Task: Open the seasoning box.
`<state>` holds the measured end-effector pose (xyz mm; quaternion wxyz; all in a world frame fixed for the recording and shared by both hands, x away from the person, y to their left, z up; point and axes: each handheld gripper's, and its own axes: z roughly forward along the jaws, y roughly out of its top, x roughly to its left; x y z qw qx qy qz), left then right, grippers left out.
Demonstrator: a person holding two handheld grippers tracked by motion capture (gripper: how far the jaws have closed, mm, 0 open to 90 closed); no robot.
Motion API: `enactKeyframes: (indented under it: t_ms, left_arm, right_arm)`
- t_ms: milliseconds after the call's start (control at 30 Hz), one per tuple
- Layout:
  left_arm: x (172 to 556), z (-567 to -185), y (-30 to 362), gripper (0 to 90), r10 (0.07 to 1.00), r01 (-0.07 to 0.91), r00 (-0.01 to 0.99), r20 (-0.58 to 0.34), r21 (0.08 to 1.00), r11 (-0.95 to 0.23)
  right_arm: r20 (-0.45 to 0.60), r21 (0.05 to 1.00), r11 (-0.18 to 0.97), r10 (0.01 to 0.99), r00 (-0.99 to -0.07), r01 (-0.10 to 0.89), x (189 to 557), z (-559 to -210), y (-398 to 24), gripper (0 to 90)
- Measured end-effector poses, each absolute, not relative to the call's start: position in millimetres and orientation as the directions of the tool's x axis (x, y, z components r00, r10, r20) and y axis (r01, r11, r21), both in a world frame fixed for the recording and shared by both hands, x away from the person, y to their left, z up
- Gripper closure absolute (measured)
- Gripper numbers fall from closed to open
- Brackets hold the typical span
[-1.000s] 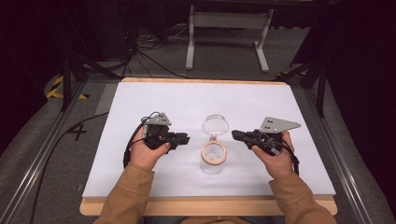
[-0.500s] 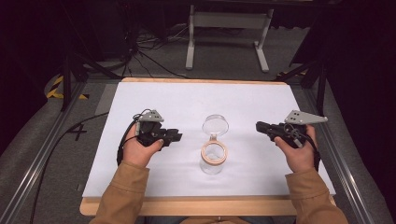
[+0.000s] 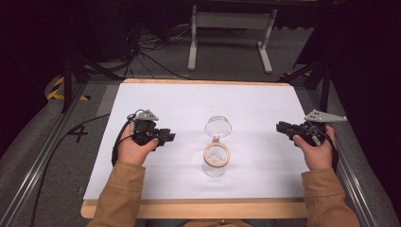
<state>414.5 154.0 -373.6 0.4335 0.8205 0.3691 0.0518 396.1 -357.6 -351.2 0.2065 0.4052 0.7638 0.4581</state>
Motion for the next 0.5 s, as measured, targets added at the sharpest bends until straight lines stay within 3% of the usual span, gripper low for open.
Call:
enactKeyframes:
  t_ms: [500]
  left_arm:
    - [430.4, -398.3, 160.3, 65.4, 0.685, 0.629, 0.683, -0.253, 0.681, -0.376]
  right_arm:
    - [0.095, 0.789, 0.27, 0.834, -0.544, 0.552, 413.7, -390.5, -376.5, 68.3]
